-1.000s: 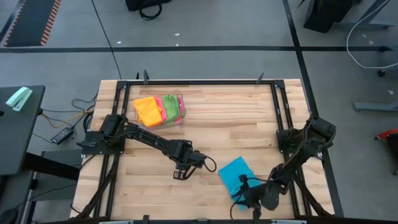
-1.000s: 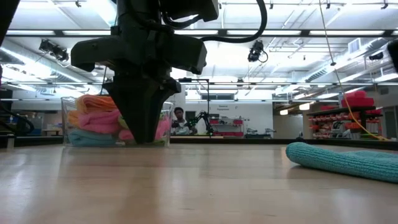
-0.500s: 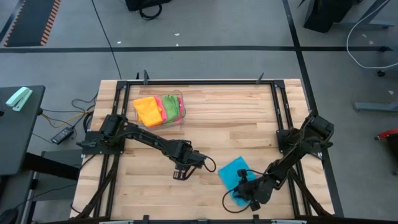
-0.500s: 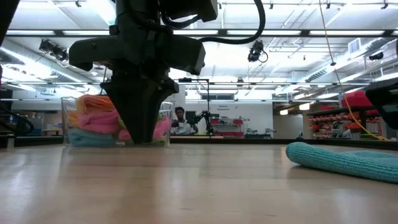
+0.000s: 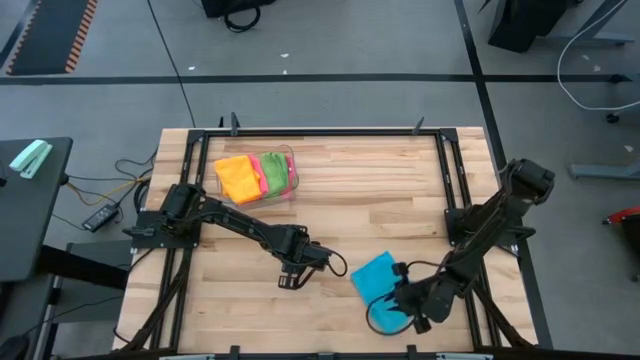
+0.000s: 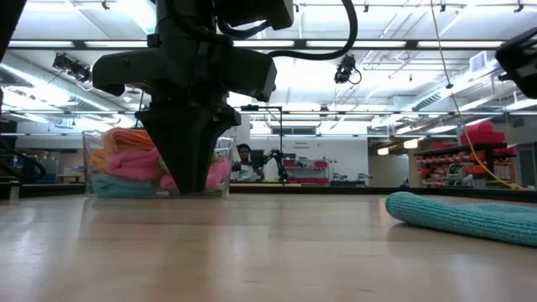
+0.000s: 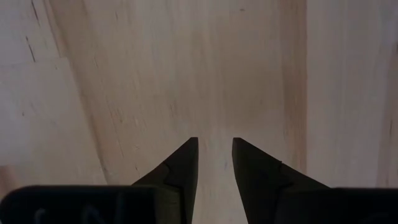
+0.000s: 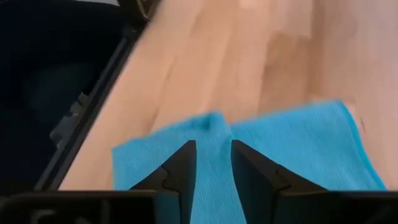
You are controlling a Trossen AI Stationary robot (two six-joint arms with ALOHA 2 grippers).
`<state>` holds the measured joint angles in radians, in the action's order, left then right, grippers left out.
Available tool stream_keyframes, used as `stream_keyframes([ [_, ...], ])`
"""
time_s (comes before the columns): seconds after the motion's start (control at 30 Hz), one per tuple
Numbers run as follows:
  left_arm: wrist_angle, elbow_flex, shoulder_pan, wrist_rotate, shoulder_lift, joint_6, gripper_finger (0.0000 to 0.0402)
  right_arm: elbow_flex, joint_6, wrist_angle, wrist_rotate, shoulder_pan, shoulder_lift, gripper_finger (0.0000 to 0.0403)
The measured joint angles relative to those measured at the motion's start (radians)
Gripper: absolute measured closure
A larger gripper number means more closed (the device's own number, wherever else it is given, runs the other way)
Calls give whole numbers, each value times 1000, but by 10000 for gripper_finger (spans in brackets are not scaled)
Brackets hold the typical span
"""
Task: Fold microfiber towels
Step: Fold the blue microfiber towel
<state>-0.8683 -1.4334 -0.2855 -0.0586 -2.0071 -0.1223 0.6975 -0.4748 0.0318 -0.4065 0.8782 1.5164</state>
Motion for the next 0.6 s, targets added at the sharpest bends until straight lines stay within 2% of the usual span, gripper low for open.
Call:
stream_keyframes([
  [0.1,0,0,0,0,0,-1,294,-31,-53,16,-11,22,-35,287],
  [0.3,1,0,0,0,0,-4,294,-202,-41,-334,-135,108,-21,281],
  [0.43,1,0,0,0,0,-5,294,-275,-112,-481,-152,125,17,281],
  [0.53,1,0,0,0,0,-5,294,-233,-102,-435,-114,125,36,279],
  [0.6,1,0,0,0,0,-5,294,-157,-59,-329,-96,132,46,278],
])
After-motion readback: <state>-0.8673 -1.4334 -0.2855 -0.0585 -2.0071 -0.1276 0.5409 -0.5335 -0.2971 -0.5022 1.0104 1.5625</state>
